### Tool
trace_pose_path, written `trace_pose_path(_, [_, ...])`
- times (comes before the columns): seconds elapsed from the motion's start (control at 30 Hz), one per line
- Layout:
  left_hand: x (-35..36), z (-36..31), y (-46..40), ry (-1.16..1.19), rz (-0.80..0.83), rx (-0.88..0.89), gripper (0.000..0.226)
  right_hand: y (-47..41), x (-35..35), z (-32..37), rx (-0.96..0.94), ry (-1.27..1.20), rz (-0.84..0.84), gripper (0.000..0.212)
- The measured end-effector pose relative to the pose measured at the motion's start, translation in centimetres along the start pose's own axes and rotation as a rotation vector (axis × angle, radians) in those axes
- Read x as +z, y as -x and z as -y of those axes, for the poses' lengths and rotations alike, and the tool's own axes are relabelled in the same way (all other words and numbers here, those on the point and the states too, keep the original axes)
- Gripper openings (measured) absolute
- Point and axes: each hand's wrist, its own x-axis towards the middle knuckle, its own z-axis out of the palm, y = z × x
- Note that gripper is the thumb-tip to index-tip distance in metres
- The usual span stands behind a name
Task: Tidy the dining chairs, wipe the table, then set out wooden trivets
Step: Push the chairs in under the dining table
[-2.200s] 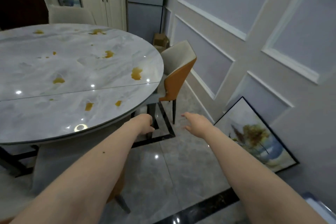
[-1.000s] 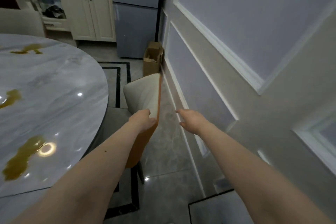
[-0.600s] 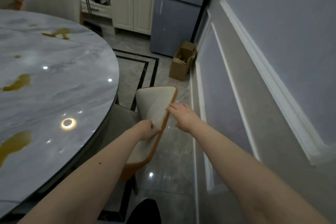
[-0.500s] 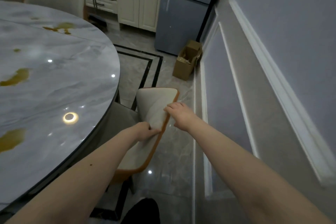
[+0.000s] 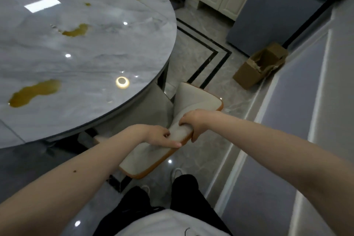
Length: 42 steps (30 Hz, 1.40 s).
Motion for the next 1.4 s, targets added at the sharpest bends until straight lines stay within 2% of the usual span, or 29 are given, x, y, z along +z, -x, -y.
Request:
trace_pose_path(0.07, [0.6, 0.2, 0.1, -0.013, -0.076, -0.038, 0.103, -0.3, 0.2, -0.6, -0.081, 0.002, -0.003, 0.071])
trace_pose_path(0.2, [2.7, -0.5, 0.6, 0.046, -0.237, -0.08, 0.08, -0.8, 1.3, -1.9, -0.201, -0.024, -0.083, 0.063])
trace_pose_path(0.3, [4.4, -1.6, 0.7, -0.075, -0.36, -0.136, 0.075, -0.7, 2.0, -2.7, -0.283, -0.059, -0.154, 0.058])
trace_pose_path(0.43, [6.1, -2.3, 0.6, -0.249, -0.486, -0.257, 0.054, -0.6, 2.5, -3.8, -0.351, -0.017, -0.219, 0.059])
trace_pose_path(0.57, [6.9, -3.1, 0.8, -0.279, -0.575, -0.346, 0.039, -0.9, 2.2, -4.1, -0.357, 0.076, -0.19, 0.059])
trace_pose_path(0.73, [6.8, -4.0, 0.6, -0.286, -0.602, -0.387, 0.033, -1.8, 2.1, -4.6, -0.433, 0.12, -0.142, 0.054])
trace_pose_path(0.87, [7.2, -4.0, 0.0, -0.231, -0.57, -0.46, 0.04, -2.8, 2.1, -4.8, -0.557, 0.29, -0.17, 0.051])
trace_pose_path(1.03, [7.1, -5.6, -1.0, -0.229, -0.513, -0.514, 0.046, -3.1, 2.3, -6.7, -0.668, 0.372, -0.224, 0.045])
trace_pose_path(1.23, [7.1, -8.1, -1.9, -0.234, -0.515, -0.513, 0.034, -2.6, 2.6, -9.1, -0.696, 0.331, -0.21, 0.038])
trace_pose_path(1.4, [7.0, -9.3, -2.5, -0.217, -0.515, -0.54, 0.037, -2.4, 2.0, -10.0, -0.707, 0.355, -0.186, 0.045])
